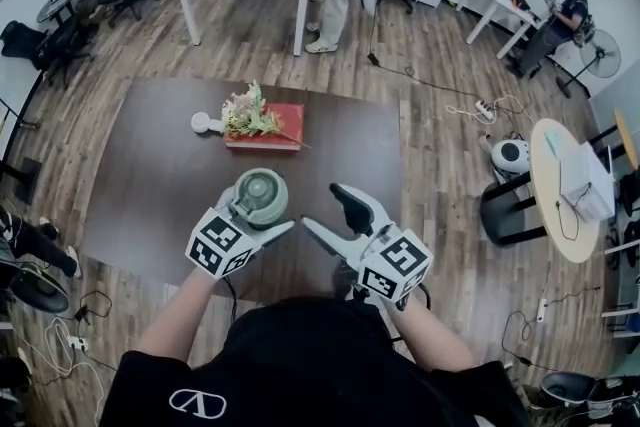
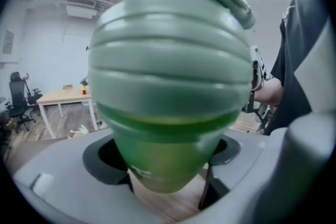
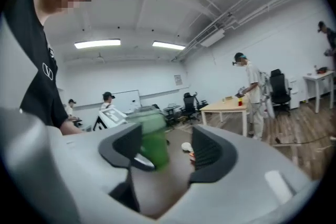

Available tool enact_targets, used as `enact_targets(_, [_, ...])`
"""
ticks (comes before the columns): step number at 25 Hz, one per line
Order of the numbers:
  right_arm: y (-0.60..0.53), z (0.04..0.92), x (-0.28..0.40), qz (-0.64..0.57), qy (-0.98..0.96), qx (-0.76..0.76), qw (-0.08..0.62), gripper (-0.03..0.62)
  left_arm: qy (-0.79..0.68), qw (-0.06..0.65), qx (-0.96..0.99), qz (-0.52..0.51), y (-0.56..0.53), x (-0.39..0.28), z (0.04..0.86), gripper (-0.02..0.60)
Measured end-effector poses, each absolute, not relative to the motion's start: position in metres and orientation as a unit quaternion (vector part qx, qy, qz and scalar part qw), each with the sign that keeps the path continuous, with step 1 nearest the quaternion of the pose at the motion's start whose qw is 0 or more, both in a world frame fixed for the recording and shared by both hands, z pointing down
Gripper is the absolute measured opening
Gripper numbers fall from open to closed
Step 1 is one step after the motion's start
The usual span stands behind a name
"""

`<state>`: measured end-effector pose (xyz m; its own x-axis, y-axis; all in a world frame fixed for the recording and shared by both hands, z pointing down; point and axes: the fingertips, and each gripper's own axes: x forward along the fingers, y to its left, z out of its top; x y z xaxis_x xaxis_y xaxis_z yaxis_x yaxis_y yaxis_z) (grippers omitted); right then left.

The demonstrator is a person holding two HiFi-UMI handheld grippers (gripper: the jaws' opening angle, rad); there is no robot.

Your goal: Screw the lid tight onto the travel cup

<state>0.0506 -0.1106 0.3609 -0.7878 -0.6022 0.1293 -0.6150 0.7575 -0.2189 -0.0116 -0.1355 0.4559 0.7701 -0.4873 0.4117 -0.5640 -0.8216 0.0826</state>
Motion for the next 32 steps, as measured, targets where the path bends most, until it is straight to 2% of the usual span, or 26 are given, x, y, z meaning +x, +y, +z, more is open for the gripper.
enact_targets(2, [-0.118,0.377,0.093,0.129,-0.902,0.411,0.019,0.006,-0.334,0.072,0.925,0.165,-0.141,-0.035,0.452,0.400])
enact_targets(6, [-0.124,0.426,0.150,0.091,-0.842,0.530,0.047,0.006,-0.444,0.014,0.884,0.144,-0.137,-0.089,0.465,0.400])
enact_targets(14, [-0.114,0.461,0.178,0.057,-0.795,0.600,0.065,0.005,-0.527,0.035,0.840,0.127,-0.120,-0.144,0.485,0.400])
enact_targets(32, [-0.110,0.456,0.172,0.062,-0.798,0.596,0.063,0.005,-0.519,0.014,0.842,0.143,-0.123,-0.135,0.479,0.400])
